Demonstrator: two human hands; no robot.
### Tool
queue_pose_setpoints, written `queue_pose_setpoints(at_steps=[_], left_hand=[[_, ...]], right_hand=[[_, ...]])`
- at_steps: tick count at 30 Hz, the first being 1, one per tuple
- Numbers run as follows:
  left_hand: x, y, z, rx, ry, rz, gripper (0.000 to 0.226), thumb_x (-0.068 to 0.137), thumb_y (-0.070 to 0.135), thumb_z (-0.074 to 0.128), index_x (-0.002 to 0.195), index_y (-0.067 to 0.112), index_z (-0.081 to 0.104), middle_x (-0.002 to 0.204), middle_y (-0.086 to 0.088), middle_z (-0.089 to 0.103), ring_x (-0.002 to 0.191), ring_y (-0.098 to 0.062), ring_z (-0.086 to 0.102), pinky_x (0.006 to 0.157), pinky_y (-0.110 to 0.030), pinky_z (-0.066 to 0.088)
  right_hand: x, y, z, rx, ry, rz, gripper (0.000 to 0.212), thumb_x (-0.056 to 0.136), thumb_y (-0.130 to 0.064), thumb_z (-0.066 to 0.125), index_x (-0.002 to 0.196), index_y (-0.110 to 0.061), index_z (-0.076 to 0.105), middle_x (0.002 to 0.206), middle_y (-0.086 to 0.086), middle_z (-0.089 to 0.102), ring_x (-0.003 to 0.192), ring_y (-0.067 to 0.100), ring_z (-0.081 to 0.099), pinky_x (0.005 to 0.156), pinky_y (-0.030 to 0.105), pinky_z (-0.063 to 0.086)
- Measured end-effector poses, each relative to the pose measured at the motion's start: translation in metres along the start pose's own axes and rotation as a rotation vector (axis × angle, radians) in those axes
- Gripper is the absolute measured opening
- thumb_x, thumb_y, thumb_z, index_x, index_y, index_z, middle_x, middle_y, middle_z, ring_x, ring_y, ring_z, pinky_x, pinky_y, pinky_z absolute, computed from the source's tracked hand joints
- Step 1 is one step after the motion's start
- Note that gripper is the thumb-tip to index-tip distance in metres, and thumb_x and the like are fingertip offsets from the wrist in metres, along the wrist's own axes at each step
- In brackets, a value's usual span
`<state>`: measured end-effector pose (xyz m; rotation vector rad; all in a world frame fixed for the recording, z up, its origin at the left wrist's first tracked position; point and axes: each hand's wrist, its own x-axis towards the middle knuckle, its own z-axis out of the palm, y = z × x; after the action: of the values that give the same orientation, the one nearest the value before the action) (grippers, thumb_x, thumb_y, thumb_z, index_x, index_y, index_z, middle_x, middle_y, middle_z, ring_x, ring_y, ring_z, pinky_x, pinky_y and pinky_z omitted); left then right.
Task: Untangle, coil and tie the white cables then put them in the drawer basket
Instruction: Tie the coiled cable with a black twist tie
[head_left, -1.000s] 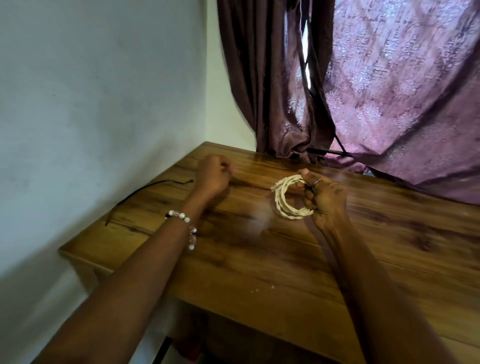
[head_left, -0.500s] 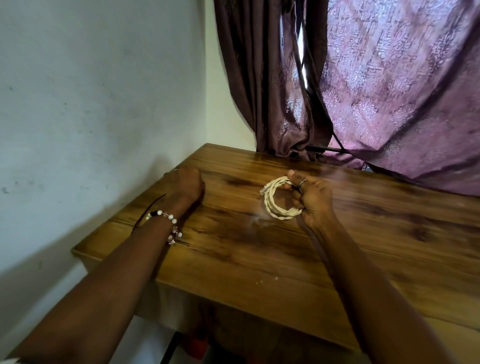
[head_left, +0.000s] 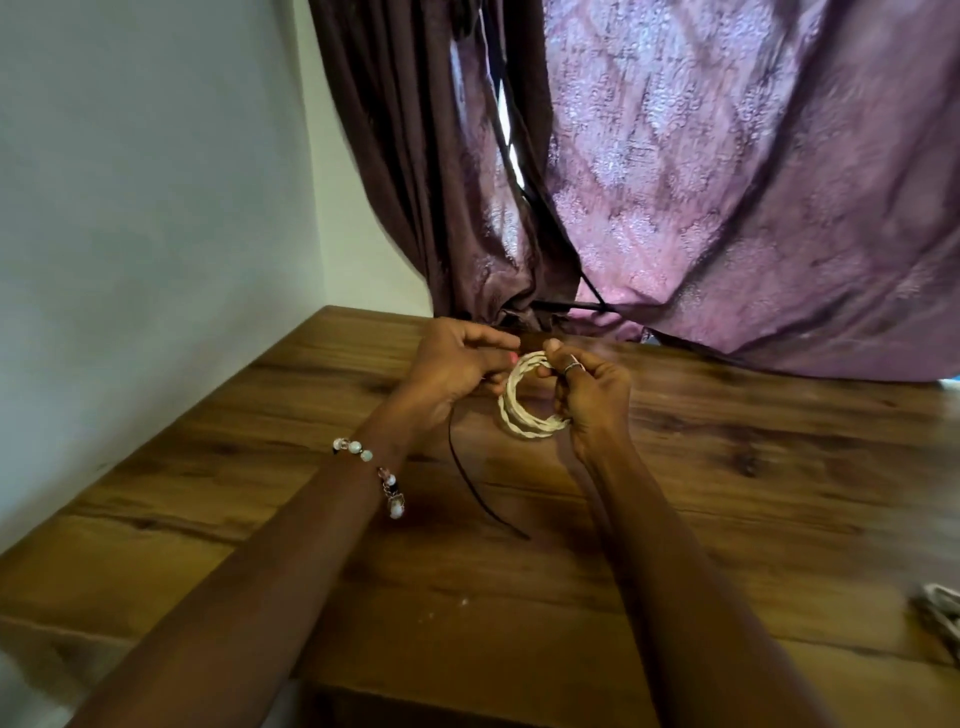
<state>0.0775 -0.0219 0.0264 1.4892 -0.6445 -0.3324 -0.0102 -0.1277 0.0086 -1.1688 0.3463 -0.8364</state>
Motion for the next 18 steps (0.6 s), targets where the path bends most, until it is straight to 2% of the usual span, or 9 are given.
queue_pose_setpoints(at_steps=[3,5,8,11,13,15,18], left_hand=[[0.006,-0.006,0.022,0.076,0.014,-0.044,0.028,0.075,-0.002,0.076,0.101,-0.005,0.063,0.066,-0.018,0.064,0.041,-0.012,0.053,0.043,-0.022,0.049],[0.009,-0.013,0.034,0.119,0.049,-0.054,0.033,0.075,0.003,0.078,0.099,0.001,0.056,0.059,-0.013,0.061,0.033,-0.009,0.050,0.037,-0.022,0.045],[0.012,-0.027,0.047,0.144,0.178,0.032,0.039,0.075,0.009,0.080,0.094,0.011,0.046,0.060,-0.011,0.060,0.032,-0.010,0.051,0.034,-0.022,0.041],[0.014,-0.040,0.050,0.138,0.342,0.132,0.046,0.068,0.020,0.083,0.083,0.034,0.042,0.065,-0.014,0.063,0.044,-0.024,0.061,0.038,-0.036,0.049],[0.019,-0.048,0.048,0.185,0.406,0.180,0.047,0.061,0.032,0.081,0.081,0.046,0.041,0.067,-0.013,0.064,0.052,-0.031,0.064,0.042,-0.046,0.051],[0.020,-0.051,0.046,0.247,0.434,0.205,0.047,0.061,0.030,0.080,0.080,0.044,0.040,0.070,-0.012,0.064,0.055,-0.032,0.064,0.044,-0.048,0.052],[0.016,-0.049,0.046,0.345,0.461,0.240,0.049,0.065,0.013,0.081,0.081,0.031,0.038,0.073,-0.014,0.064,0.058,-0.032,0.064,0.049,-0.046,0.053]], right_hand=[[0.007,0.000,-0.005,-0.051,0.020,-0.035,0.027,0.092,-0.005,0.058,0.102,0.020,0.058,0.032,-0.009,0.046,0.025,-0.001,0.039,0.030,0.010,0.030],[0.010,0.002,-0.007,-0.073,0.023,-0.051,0.027,0.092,-0.006,0.058,0.101,0.019,0.058,0.032,-0.009,0.046,0.025,-0.001,0.039,0.030,0.011,0.030],[0.013,0.003,-0.005,-0.058,0.042,-0.051,0.024,0.095,-0.010,0.055,0.095,0.013,0.060,0.032,-0.009,0.044,0.024,-0.001,0.036,0.030,0.010,0.028],[0.014,0.005,0.000,-0.007,0.071,-0.059,0.029,0.099,-0.019,0.049,0.083,0.001,0.061,0.031,-0.009,0.043,0.025,0.000,0.035,0.030,0.010,0.027],[0.015,0.008,0.004,0.029,0.072,-0.062,0.030,0.100,-0.020,0.047,0.089,0.004,0.062,0.032,-0.009,0.042,0.024,0.001,0.032,0.031,0.010,0.025],[0.015,0.011,0.006,0.068,0.053,-0.041,0.028,0.101,-0.015,0.045,0.100,0.008,0.061,0.032,-0.007,0.041,0.024,0.003,0.030,0.032,0.010,0.024],[0.016,0.015,0.005,0.088,0.026,0.012,0.023,0.100,-0.009,0.044,0.097,0.005,0.061,0.033,-0.004,0.043,0.024,0.005,0.033,0.032,0.009,0.024]])
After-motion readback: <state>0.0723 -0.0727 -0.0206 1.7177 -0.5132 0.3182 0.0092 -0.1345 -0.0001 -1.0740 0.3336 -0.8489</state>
